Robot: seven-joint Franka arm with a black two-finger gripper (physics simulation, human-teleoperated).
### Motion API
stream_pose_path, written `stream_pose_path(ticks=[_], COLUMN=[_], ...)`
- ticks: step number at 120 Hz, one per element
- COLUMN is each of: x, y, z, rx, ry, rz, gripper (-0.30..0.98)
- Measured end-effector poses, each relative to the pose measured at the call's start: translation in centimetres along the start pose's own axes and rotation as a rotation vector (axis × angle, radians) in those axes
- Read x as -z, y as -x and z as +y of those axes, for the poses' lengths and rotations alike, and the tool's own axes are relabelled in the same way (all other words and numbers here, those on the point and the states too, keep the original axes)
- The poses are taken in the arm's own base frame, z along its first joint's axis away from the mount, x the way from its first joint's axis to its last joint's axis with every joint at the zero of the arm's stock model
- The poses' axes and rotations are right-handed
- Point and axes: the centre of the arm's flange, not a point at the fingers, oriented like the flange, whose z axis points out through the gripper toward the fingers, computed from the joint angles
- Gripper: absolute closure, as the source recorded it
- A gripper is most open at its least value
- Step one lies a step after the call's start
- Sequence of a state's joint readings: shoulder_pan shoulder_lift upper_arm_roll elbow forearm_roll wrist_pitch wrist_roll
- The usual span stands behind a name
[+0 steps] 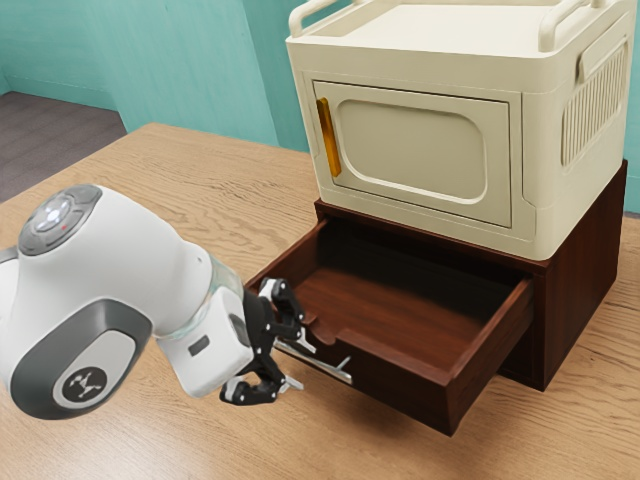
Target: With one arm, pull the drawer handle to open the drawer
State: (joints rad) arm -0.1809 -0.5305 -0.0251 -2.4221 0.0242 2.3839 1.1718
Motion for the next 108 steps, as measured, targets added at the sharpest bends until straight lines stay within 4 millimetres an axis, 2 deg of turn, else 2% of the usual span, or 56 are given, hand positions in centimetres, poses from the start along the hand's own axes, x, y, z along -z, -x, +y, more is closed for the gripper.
stream_pose_path(ticks=[40, 55, 62, 70, 75, 79, 85, 90, 94, 100, 104, 108], x=[1.2, 1.6, 3.1, 7.4, 12.3, 16.5, 22.4, 25.0, 25.1, 22.8, 21.2, 20.4], y=[0.0, -0.1, -0.9, -2.1, -3.0, -2.9, -0.5, 2.0, 3.6, 7.0, 9.1, 10.9], z=[1.4, 1.5, 1.7, 0.9, -1.4, -3.2, -6.8, -10.3, -13.9, -19.2, -21.2, -22.2], rx=[0.004, 0.007, -0.005, -0.016, -0.014, 0.003, 0.091, 0.187, 0.258, 0.38, 0.457, 0.535], ry=[-0.024, -0.032, -0.055, -0.113, -0.176, -0.225, -0.284, -0.289, -0.263, -0.199, -0.159, -0.131], rz=[-0.007, -0.007, 0.0, 0.017, 0.035, 0.047, 0.024, -0.024, -0.065, -0.136, -0.175, -0.207], gripper=[0.49, 0.43, 0.4, 0.34, 0.28, 0.24, 0.19, 0.16, 0.13, 0.11, 0.09, 0.08])
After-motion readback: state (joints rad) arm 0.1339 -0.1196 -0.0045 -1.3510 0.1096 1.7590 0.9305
